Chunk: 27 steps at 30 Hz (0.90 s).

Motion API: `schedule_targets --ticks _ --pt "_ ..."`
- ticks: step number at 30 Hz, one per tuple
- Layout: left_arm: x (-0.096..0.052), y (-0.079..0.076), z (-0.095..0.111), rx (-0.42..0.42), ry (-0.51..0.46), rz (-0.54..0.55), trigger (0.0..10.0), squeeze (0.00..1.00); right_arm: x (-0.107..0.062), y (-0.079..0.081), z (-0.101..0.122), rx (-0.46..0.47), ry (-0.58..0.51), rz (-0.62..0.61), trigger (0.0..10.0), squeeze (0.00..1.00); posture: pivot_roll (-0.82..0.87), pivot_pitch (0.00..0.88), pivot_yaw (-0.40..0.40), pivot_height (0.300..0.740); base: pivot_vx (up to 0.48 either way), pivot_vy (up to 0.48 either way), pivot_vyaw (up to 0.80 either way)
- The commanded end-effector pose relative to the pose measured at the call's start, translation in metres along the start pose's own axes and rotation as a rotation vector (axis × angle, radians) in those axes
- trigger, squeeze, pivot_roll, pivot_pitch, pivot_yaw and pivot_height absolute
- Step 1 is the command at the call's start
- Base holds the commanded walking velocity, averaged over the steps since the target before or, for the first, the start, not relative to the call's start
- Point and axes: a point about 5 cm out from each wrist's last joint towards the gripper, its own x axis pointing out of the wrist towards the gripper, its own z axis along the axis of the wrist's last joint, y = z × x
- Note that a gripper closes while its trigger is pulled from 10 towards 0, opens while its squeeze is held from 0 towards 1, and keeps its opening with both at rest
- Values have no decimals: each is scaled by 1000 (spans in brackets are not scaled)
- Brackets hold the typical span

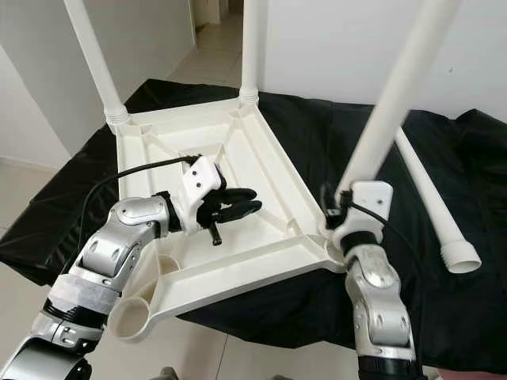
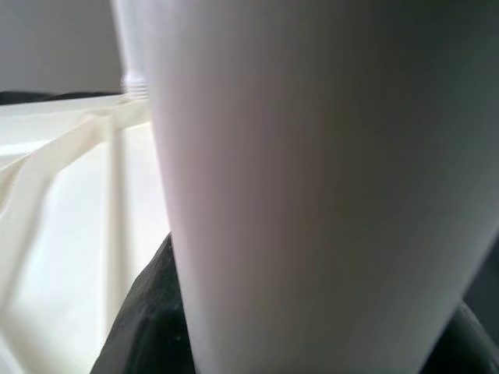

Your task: Building children table

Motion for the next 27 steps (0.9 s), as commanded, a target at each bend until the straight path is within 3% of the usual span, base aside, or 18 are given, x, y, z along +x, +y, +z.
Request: schedule_targets --ticks 1,8,9,12,16,27 --pt "-2 9 3 -3 -11 172 10000 0 -1 -1 4 -1 -13 -12 10000 0 -98 0 -28 740 0 0 0" --pt "1 1 6 10 -43 168 10000 0 -20 -1 -1 2 -10 -3 10000 0 -101 0 -41 740 0 0 0" --pt "2 -3 5 -3 -51 154 10000 0 -26 4 -8 -47 11 43 10000 0 -106 0 -38 740 0 0 0" --pt "4 -6 4 -14 -52 128 10000 0 -28 3 -16 -113 29 83 10000 0 -110 0 -31 740 0 0 0" --pt "6 -5 4 -43 -52 117 10000 0 -30 4 -22 -131 50 118 10000 0 -113 0 -24 740 0 0 0" --pt "7 -4 6 -39 -51 117 10000 0 -30 3 -46 -116 97 220 10000 0 -110 0 -11 740 0 0 0"
